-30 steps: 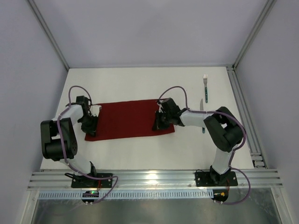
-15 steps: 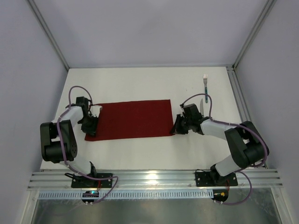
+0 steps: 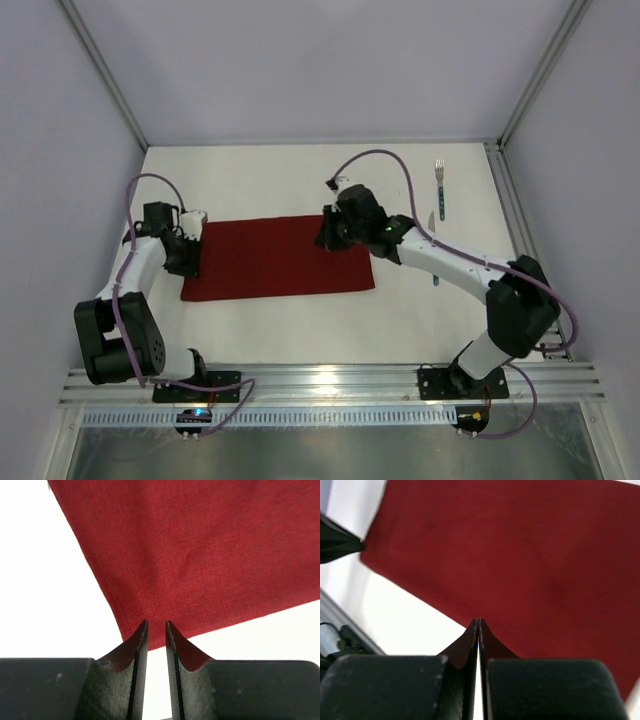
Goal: Fold the napkin into a case and place the utensils inside
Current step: Smooth out the rectangle-folded napkin.
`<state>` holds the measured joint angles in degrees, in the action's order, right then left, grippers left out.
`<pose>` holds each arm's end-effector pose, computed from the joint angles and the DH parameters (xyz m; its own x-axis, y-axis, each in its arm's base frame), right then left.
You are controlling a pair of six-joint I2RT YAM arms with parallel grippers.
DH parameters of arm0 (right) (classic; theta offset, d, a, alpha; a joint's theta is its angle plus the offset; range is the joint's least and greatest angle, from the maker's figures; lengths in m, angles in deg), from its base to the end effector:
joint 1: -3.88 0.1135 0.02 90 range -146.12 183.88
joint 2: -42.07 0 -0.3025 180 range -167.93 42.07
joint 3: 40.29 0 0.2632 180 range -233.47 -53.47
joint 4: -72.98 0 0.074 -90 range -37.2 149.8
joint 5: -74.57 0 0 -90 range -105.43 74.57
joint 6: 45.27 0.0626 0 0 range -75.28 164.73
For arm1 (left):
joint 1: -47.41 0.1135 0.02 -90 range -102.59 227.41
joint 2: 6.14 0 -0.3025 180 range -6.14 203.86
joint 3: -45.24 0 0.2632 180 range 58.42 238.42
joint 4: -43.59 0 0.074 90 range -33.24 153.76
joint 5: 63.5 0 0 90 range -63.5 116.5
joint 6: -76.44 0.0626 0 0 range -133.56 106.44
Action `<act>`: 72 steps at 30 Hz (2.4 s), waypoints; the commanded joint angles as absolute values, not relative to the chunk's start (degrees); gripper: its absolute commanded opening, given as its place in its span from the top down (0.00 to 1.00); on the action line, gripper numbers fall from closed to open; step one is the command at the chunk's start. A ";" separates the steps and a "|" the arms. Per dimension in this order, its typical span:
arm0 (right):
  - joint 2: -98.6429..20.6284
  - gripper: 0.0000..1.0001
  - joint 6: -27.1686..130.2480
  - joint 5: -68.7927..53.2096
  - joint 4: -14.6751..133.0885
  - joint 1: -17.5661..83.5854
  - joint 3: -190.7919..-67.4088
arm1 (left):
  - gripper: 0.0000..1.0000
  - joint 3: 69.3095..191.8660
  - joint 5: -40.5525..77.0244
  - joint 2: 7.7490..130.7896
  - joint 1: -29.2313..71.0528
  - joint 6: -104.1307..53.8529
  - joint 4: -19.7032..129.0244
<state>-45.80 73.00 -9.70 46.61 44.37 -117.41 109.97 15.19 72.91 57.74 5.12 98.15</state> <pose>0.2819 0.2489 0.2845 -0.7389 -0.0112 -0.6737 -0.4050 0.8065 0.4307 0.2642 0.0357 0.2191 -0.9034 0.1546 -0.3999 0.1932 0.9794 -0.0579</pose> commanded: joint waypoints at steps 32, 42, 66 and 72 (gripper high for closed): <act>-73.78 0.96 90.25 1.88 71.67 56.36 -117.38 | 0.80 105.44 22.37 82.81 58.31 6.13 91.92; -59.81 0.96 91.13 0.12 76.31 45.12 -95.08 | 0.80 105.26 22.46 82.72 58.31 6.74 91.66; -25.32 0.49 85.94 2.31 59.88 21.11 -77.82 | 0.76 105.44 20.52 79.12 58.31 7.01 93.85; -32.18 0.48 87.97 4.25 65.51 22.60 -77.72 | 0.76 106.23 19.91 79.03 58.31 6.83 94.29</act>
